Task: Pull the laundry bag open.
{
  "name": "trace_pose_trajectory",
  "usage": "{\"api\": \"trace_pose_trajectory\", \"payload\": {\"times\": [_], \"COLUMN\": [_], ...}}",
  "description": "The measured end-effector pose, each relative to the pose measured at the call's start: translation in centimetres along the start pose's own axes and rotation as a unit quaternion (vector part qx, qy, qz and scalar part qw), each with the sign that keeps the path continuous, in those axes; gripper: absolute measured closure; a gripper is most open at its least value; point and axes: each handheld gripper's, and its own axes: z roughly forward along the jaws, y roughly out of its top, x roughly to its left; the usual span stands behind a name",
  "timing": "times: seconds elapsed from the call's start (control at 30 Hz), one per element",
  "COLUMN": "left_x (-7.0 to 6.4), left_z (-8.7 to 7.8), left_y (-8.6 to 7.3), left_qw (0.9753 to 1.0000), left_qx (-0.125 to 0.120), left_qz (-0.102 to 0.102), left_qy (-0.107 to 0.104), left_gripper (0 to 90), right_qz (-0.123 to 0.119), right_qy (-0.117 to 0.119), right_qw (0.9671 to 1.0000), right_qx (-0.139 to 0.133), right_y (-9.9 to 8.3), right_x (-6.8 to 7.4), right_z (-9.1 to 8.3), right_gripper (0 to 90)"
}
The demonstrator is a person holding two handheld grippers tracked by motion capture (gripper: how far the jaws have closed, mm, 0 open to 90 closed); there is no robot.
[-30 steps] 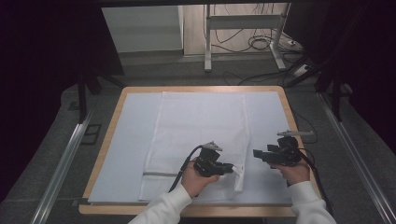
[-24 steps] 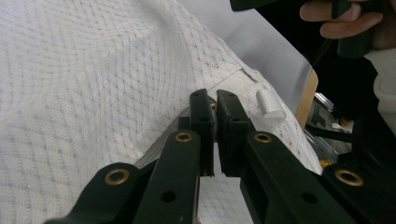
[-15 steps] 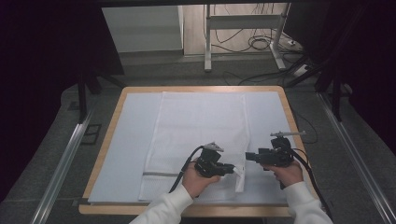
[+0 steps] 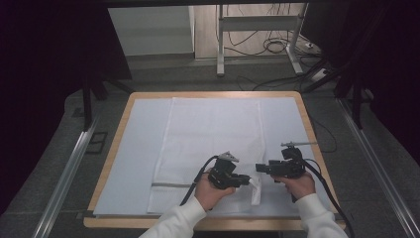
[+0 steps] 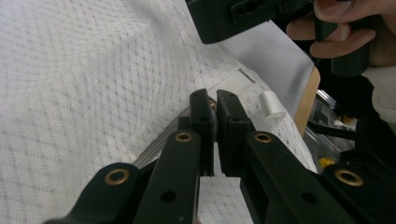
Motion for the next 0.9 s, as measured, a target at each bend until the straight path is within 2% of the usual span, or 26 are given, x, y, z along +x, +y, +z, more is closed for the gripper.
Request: {"api": "trace_pose_trajectory", "payload": {"times": [0.13,0.23,0.33,0.4,0.6,0.7,0.8,0.9], "left_x": [-0.1,-0.1,-0.1,-0.1,-0.2,-0.3,-0.3,-0.3], "left_z": [0.2,0.3,0.3,0.2,0.2,0.2,0.2,0.2], "left_y": [0.0,0.0,0.0,0.0,0.0,0.0,0.0,0.0], "left_qw": [1.0000,1.0000,1.0000,1.0000,1.0000,1.0000,1.0000,1.0000], "left_qx": [0.003,0.003,0.002,0.002,0.003,0.002,0.002,0.003], "left_qz": [0.002,0.001,0.001,0.001,0.004,0.005,0.004,0.006], "left_qy": [-0.001,-0.001,0.000,0.001,0.002,0.002,0.002,0.002], "left_gripper": [86.6,86.6,86.7,86.6,86.6,86.6,86.7,86.7], "right_qz": [-0.008,-0.027,-0.033,-0.033,-0.025,-0.012,-0.010,-0.003], "right_qy": [-0.016,-0.034,-0.021,-0.023,-0.022,-0.026,-0.021,-0.012], "right_qw": [0.9998,0.9990,0.9992,0.9991,0.9992,0.9990,0.9990,0.9991], "right_qx": [-0.009,-0.009,-0.003,0.012,0.023,0.034,0.038,0.041], "right_y": [0.2,0.3,0.4,0.3,0.1,-0.1,-0.2,-0.3], "right_x": [-0.2,0.1,0.8,1.3,1.8,1.9,1.9,1.8], "right_z": [-0.7,-1.3,-1.1,-0.3,0.9,2.0,2.4,2.7], "right_gripper": [27.3,26.0,25.6,25.5,27.3,28.7,29.8,34.9]}}
